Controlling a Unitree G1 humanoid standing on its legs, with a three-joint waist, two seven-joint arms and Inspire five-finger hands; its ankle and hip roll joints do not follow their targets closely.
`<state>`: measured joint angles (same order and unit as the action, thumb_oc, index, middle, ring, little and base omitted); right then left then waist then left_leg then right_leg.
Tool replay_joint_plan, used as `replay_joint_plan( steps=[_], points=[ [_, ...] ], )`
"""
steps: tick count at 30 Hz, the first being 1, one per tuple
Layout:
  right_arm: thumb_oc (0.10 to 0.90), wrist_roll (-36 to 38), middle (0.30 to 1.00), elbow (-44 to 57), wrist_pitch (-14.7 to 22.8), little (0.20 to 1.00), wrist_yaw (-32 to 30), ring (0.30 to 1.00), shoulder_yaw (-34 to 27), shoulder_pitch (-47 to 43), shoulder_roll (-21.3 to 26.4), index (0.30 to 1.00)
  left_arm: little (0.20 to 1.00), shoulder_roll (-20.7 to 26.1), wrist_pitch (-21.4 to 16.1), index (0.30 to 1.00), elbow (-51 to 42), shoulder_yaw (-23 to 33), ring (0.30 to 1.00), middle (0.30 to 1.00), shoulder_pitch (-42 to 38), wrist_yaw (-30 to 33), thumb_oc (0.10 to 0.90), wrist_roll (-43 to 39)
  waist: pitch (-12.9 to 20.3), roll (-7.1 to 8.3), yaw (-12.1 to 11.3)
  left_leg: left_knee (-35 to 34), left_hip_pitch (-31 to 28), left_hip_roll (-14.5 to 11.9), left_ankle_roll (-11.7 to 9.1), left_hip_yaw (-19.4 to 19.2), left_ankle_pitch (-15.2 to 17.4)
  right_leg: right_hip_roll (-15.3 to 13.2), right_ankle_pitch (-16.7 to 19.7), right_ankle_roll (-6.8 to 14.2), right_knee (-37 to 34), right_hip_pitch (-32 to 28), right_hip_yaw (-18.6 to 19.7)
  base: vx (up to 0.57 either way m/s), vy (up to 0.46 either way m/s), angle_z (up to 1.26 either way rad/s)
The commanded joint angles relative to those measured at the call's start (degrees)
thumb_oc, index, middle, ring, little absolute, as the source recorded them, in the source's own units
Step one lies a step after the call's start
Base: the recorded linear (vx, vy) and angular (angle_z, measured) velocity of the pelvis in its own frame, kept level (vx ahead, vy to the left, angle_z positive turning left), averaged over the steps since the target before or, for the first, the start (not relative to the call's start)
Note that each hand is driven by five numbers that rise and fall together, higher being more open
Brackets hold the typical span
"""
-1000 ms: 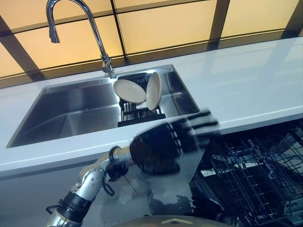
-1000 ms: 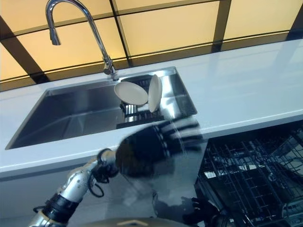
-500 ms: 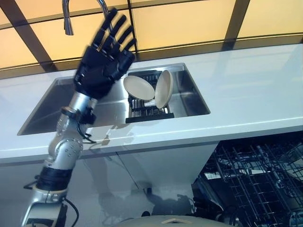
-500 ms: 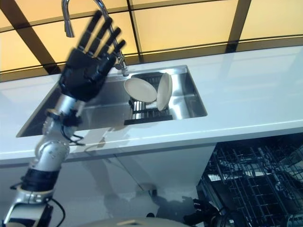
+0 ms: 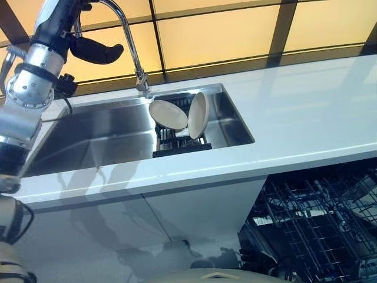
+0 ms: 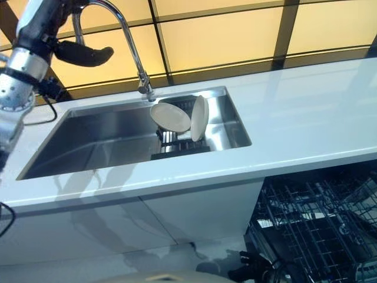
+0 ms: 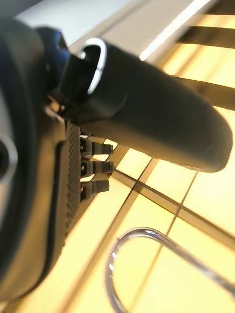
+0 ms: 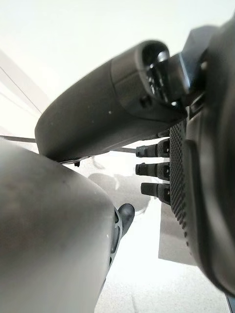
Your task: Pick up plates and place into dishwasher.
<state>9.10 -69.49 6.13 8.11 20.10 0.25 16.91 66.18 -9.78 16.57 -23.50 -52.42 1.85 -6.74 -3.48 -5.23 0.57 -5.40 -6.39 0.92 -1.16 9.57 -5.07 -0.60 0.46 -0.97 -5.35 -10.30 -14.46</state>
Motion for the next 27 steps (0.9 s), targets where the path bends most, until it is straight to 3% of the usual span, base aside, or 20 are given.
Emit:
replay_joint_plan(
  steps=[1,3,10,13,16,27],
  points=[
    [0.8,0.8,0.9,0.6,2.6,0.9,1.9,0.9,1.1,-0.6,-2.0,0.9,0.9,4.4,-7.8,0.9,3.3,-1.2,0.9,0.9,-12.3,1.4,0.8,10.9,0.2,-0.82,1.2,0.4,-3.9,5.2,4.3,-9.1,11.2,3.0,-5.8,1.3,0.4,-1.0,6.3,0.0,0.0,0.0],
    [0.8,0.4,0.9,0.3,3.4,0.9,2.0,0.9,0.5,0.1,-1.6,0.9,0.9,5.9,-8.3,0.9,3.0,-6.3,0.9,0.9,-15.1,0.2,0.8,13.9,0.0,-1.12,1.8,0.4,-4.0,5.2,4.3,-9.5,11.3,2.9,-5.6,1.7,0.4,-1.0,6.5,0.01,0.004,-0.02],
    [0.8,-0.8,0.9,0.8,3.7,0.9,2.0,0.9,-0.6,1.3,-0.8,0.9,0.9,6.1,-8.5,0.9,5.0,-9.9,0.9,0.9,-13.9,-4.8,0.8,16.2,-0.7,-1.56,3.0,0.4,-4.2,5.2,4.3,-10.4,11.3,2.9,-5.1,2.2,0.4,-0.8,7.4,0.01,0.016,-0.07],
    [0.8,-1.2,0.9,1.1,3.6,0.9,2.2,0.9,-0.9,1.6,-0.4,0.9,0.9,5.2,-7.9,0.9,6.9,-10.3,0.9,0.9,-12.4,-8.0,0.8,15.1,-1.1,-1.56,3.5,0.4,-4.2,5.2,4.3,-10.8,11.3,2.9,-4.9,2.3,0.4,-0.6,7.7,0.01,0.022,-0.1],
    [0.8,-1.1,0.9,1.3,3.7,0.9,2.0,0.9,-1.1,1.9,-0.3,0.9,0.9,2.8,-4.0,0.9,8.4,-8.4,0.9,0.9,-9.4,-9.8,0.8,13.1,-1.4,-1.45,4.0,0.4,-4.1,5.2,4.4,-11.1,11.2,3.0,-4.8,2.5,0.4,-0.5,8.0,0.01,0.019,-0.06],
    [0.8,-1.8,0.9,2.7,2.6,0.9,1.5,0.9,-1.8,2.7,0.5,0.9,0.9,-1.2,-4.5,0.9,17.2,-6.8,0.9,0.9,-4.5,-6.7,0.8,19.5,-2.6,-1.33,5.4,0.4,-3.7,4.9,4.4,-12.5,11.2,3.1,-4.4,2.5,0.4,0.3,9.0,0.01,0.01,-0.03]
  ],
)
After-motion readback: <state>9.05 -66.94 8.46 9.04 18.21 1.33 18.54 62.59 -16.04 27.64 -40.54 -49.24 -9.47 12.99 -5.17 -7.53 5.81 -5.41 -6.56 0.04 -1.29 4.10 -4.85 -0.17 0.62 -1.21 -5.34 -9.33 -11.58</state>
